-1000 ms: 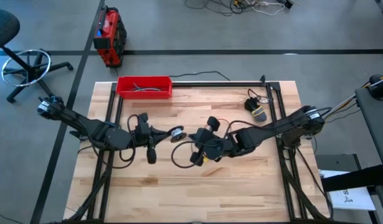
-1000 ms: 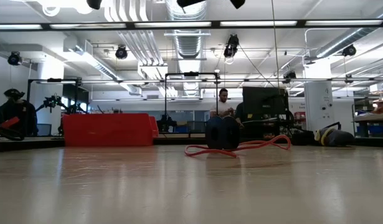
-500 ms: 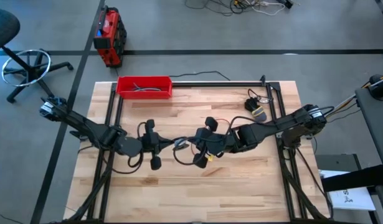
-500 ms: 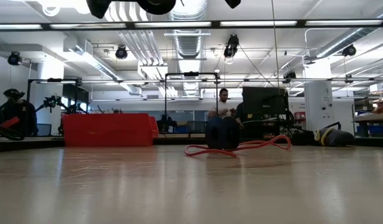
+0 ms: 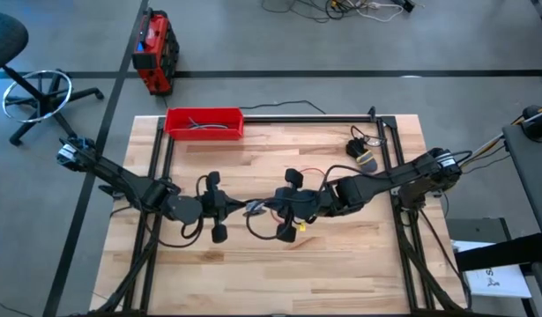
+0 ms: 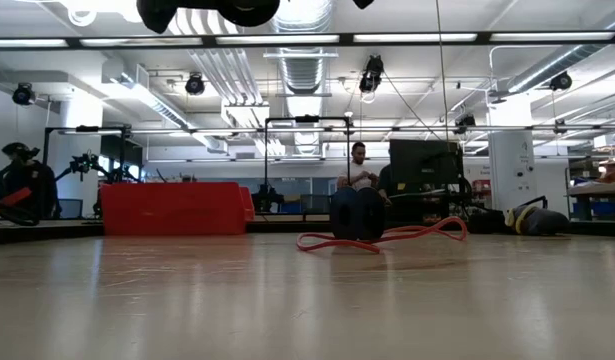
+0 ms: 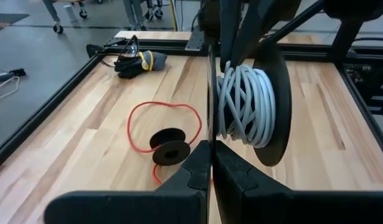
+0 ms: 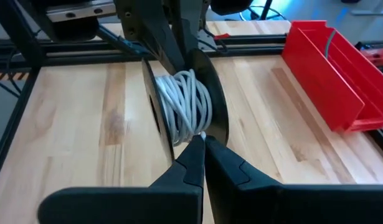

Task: Coil cords
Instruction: Coil the white wire onto the black spool, then uncoil the white wire from the black spool

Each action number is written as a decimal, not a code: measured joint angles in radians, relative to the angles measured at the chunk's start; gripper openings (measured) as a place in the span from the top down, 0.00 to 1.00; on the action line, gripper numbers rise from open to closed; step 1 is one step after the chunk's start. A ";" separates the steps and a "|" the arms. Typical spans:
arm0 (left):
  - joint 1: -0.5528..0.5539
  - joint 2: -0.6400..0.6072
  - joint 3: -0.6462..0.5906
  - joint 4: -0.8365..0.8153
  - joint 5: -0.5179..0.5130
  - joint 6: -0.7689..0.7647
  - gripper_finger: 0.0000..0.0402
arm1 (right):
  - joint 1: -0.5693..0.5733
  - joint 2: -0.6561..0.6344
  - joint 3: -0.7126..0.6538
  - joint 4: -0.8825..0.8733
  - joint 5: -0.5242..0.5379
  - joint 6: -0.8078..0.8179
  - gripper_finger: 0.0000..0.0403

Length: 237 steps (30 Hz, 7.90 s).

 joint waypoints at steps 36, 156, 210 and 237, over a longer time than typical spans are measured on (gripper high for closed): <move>0.000 0.041 0.006 0.010 0.039 -0.007 1.00 | 0.001 0.016 0.000 0.001 -0.077 0.003 1.00; -0.058 0.273 -0.234 -0.004 0.304 -0.189 0.66 | -0.018 0.505 -0.061 0.384 -0.223 0.097 0.66; -0.053 0.443 -0.148 -0.017 0.360 -0.081 0.66 | -0.017 0.512 -0.063 0.497 -0.231 0.062 0.47; -0.039 0.445 -0.201 0.121 0.312 -0.112 0.66 | 0.001 0.512 -0.050 0.499 -0.161 0.018 0.40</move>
